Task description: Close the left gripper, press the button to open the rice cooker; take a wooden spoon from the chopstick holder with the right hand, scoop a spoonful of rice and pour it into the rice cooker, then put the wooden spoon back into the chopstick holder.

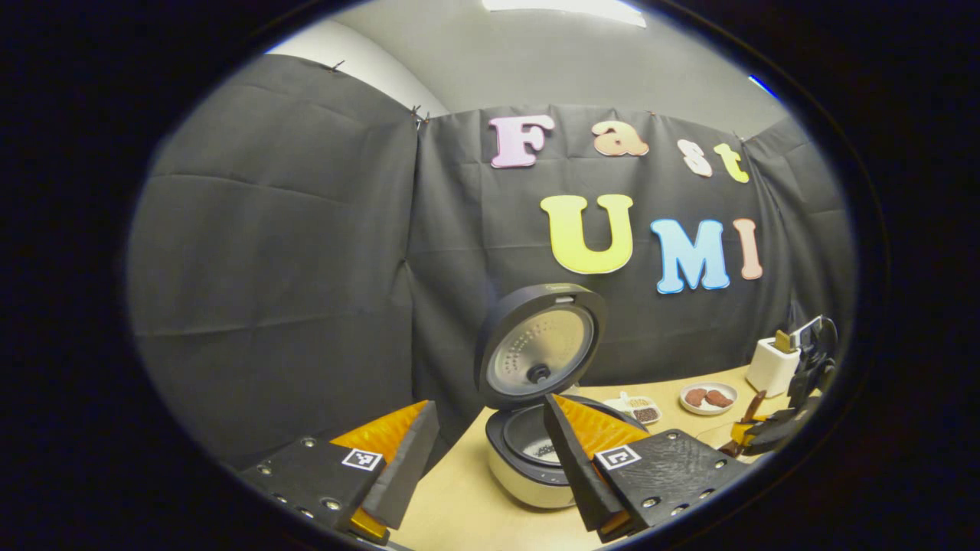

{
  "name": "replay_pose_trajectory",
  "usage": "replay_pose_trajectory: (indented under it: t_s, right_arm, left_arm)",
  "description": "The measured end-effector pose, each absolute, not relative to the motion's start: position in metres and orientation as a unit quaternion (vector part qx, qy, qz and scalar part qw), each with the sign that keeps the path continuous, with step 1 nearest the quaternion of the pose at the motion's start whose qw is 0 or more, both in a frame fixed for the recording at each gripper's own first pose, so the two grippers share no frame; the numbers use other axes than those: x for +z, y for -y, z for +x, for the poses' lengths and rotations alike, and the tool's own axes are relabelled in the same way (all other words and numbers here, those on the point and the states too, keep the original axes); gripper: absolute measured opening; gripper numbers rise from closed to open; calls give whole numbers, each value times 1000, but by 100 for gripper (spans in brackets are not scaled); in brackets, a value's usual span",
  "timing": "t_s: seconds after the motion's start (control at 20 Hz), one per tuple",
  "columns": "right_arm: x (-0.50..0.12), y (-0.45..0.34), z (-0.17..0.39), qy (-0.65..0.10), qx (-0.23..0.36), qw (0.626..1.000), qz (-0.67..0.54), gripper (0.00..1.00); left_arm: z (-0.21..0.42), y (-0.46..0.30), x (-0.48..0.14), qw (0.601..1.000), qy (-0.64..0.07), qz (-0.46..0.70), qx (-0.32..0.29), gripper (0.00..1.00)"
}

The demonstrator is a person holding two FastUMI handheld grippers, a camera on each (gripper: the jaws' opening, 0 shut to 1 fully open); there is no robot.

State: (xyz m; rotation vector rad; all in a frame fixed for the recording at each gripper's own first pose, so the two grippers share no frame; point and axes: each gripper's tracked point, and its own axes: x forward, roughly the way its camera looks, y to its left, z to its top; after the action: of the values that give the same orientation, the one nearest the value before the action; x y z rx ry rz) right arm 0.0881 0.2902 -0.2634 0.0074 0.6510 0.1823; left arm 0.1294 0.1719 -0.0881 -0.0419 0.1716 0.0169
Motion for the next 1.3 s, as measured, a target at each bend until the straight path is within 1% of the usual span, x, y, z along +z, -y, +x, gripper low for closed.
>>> replay_pose_trajectory:
  t_s: [0.15,0.3,0.5,0.55,0.65,0.8,0.9,1.05,1.1,1.3]
  right_arm:
    - [-263,-290,86,-341,93,933,75,12]
    - [-262,-284,84,-362,88,914,162,12]
    - [-268,-267,86,-389,65,875,280,12]
    - [-271,-262,85,-396,57,864,307,11]
    - [-278,-252,83,-406,44,840,357,12]
    - [-284,-236,80,-414,30,813,407,12]
    - [-283,-224,79,-412,23,804,428,12]
    - [-271,-214,84,-402,26,789,465,10]
    - [-265,-212,86,-398,27,783,477,12]
    - [-247,-207,99,-385,38,764,517,12]
  left_arm:
    - [129,-170,-87,996,-86,-22,8,84]
    - [128,-169,-86,996,-84,-21,6,84]
    - [126,-163,-84,996,-83,-22,4,84]
    - [126,-162,-81,996,-82,-22,3,84]
    - [125,-160,-80,997,-80,-20,2,84]
    - [123,-159,-79,997,-81,-18,3,86]
    - [121,-158,-79,996,-82,-19,4,86]
    - [121,-154,-75,997,-80,-18,4,86]
    - [122,-150,-76,997,-80,-18,4,86]
    - [120,-143,-71,997,-77,-22,0,86]
